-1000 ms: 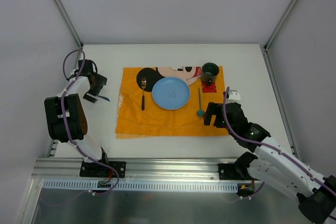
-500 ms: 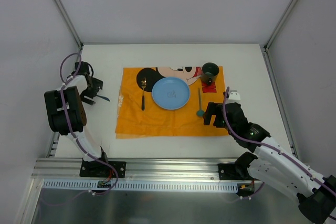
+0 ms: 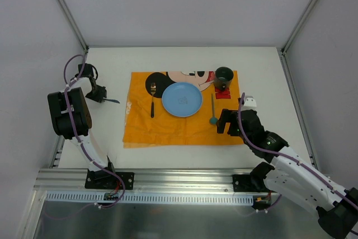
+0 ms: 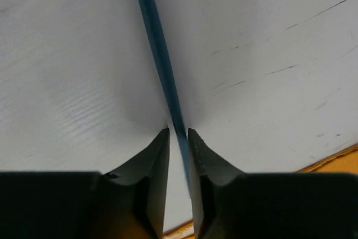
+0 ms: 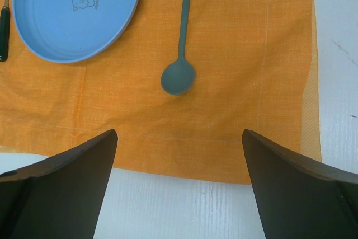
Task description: Set the dinner table for one person
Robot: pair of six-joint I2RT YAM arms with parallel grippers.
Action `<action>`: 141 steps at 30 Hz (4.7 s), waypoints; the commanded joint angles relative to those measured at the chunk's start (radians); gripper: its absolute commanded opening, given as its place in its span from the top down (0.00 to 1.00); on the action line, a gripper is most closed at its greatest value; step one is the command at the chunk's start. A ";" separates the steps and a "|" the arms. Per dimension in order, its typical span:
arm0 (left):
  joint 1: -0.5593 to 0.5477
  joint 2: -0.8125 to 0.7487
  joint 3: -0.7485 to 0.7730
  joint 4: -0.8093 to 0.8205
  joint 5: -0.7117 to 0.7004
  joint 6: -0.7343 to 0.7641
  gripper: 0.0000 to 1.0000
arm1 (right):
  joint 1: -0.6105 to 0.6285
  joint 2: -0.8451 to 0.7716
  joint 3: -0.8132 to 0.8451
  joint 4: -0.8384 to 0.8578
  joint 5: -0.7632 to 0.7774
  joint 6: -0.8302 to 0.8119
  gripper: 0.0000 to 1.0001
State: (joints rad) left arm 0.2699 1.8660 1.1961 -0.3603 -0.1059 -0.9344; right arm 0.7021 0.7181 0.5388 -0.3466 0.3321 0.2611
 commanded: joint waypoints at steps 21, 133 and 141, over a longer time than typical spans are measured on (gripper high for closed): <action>-0.023 -0.066 -0.009 -0.017 0.029 0.049 1.00 | -0.004 -0.022 0.020 0.011 0.015 0.001 0.01; -0.136 0.159 0.487 -0.534 0.120 0.399 1.00 | 0.020 -0.318 0.067 -0.200 0.074 0.033 0.01; -0.265 -0.152 0.416 -0.511 0.048 0.431 1.00 | 0.023 -0.269 0.101 -0.204 0.064 0.038 0.00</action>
State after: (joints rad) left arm 0.0208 1.8767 1.6135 -0.8608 -0.0086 -0.5331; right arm 0.7242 0.4335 0.5930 -0.5510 0.4026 0.2958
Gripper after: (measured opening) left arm 0.074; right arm 0.993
